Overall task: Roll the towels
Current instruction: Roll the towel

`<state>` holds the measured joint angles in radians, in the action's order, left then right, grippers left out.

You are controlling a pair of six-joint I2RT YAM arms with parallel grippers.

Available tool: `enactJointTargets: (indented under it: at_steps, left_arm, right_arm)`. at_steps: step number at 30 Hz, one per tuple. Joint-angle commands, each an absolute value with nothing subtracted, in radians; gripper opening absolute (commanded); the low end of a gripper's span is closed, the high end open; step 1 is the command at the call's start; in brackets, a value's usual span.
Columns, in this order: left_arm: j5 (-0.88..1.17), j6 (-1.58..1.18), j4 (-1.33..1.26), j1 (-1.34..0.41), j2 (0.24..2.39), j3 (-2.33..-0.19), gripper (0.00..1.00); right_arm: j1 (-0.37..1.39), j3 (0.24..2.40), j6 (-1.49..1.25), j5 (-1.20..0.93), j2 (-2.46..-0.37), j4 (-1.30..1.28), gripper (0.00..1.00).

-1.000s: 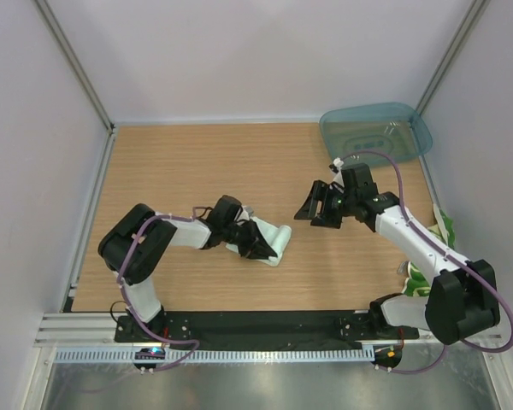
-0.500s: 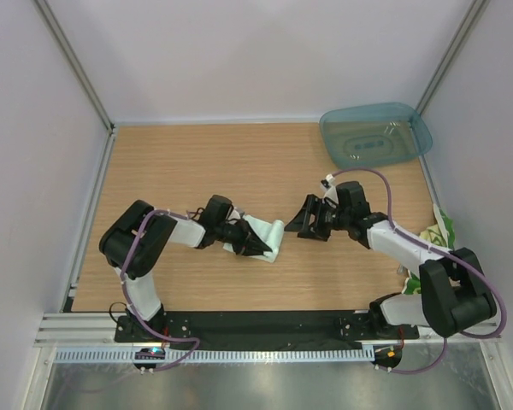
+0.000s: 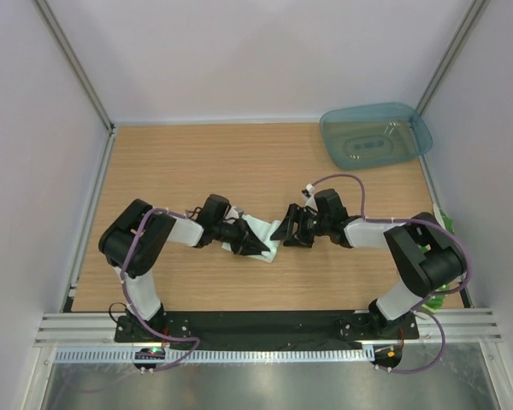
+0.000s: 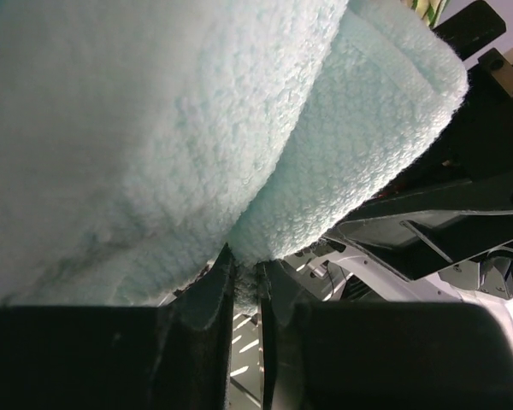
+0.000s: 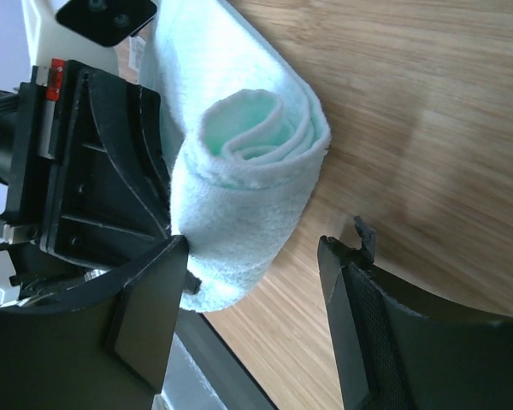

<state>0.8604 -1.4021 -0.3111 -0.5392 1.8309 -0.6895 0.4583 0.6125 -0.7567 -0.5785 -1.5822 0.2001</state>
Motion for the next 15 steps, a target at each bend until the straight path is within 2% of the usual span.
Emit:
enactJointTargets:
  at_steps: [1,10,15]
  left_arm:
    - [0.858,-1.427,-0.206,-0.517,1.876,-0.658,0.0]
    - [0.854,-1.414,-0.189,-0.506,1.873,-0.658,0.01]
    - [0.857,-1.41,-0.183,-0.5,1.864,-0.669,0.06]
  right_arm:
    - [0.472,0.609,-0.776,-0.551,-1.607,0.316,0.69]
    - [0.498,0.6,-0.813,-0.528,-1.675,0.413,0.68]
    - [0.525,0.627,-0.807,-0.512,-1.69,0.407,0.63]
